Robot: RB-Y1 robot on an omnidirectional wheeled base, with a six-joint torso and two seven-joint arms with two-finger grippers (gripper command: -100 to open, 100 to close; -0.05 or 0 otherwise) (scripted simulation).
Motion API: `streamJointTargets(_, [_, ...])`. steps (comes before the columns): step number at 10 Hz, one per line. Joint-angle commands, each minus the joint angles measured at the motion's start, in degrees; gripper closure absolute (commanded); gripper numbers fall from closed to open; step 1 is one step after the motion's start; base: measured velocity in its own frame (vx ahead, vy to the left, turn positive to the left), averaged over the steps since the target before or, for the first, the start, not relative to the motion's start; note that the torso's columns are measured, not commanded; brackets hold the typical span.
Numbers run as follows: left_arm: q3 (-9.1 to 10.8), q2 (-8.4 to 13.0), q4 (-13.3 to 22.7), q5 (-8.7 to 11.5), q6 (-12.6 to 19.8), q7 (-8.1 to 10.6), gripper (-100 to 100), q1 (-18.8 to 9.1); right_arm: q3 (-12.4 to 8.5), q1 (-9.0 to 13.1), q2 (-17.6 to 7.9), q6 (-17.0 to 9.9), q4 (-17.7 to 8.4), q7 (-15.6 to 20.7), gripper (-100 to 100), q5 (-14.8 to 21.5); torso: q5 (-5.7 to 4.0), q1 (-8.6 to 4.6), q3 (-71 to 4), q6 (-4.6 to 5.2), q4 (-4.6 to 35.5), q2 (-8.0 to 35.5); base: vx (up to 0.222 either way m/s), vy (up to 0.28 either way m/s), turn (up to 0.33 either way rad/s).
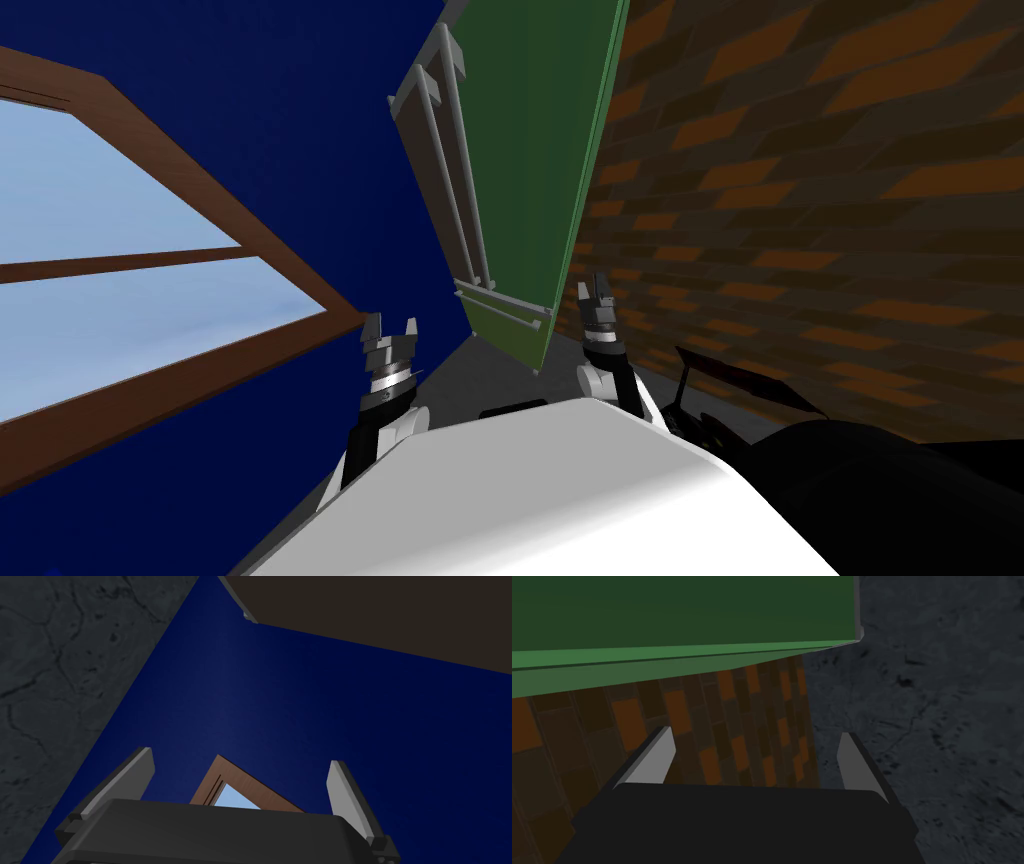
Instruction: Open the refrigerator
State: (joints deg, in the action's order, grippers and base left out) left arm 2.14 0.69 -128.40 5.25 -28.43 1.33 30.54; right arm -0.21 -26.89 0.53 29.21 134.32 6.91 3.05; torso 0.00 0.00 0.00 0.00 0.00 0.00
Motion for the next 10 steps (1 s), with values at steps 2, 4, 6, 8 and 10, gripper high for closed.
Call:
streamJointTargets(2, [0.00,0.00,0.00,0.00,0.00,0.00,0,0.00,0.00,0.00,0.00,0.00,0.00,0.00,0,0.00,0.00,0.00,-12.00,0.00,6.00,5.97,0.000,0.000,0.000])
streamJointTargets(4, [0.00,0.00,-0.01,0.00,0.00,0.00,0,0.00,0.00,0.00,0.00,0.00,0.01,0.00,0,0.00,0.00,0.00,-28.50,0.00,14.24,14.22,0.000,0.000,0.000])
streamJointTargets(6, [0.00,0.00,-0.01,0.00,0.00,0.00,0,0.00,0.00,0.00,0.00,0.00,0.01,0.00,0,0.00,0.00,0.00,-45.36,0.00,22.68,22.69,0.000,0.000,0.000])
streamJointTargets(8, [0.00,0.00,-0.02,0.00,-0.01,0.00,0,0.00,0.00,0.00,0.00,0.00,0.02,0.00,0,0.00,0.00,0.00,-62.27,0.00,31.14,31.16,0.000,0.000,0.000])
streamJointTargets(10, [0.00,0.00,-0.02,0.00,-0.01,0.00,0,0.00,-0.28,-0.28,-2.04,-0.18,0.22,0.12,-100,0.50,0.00,0.00,-79.19,0.00,39.60,39.62,0.010,0.005,0.006])
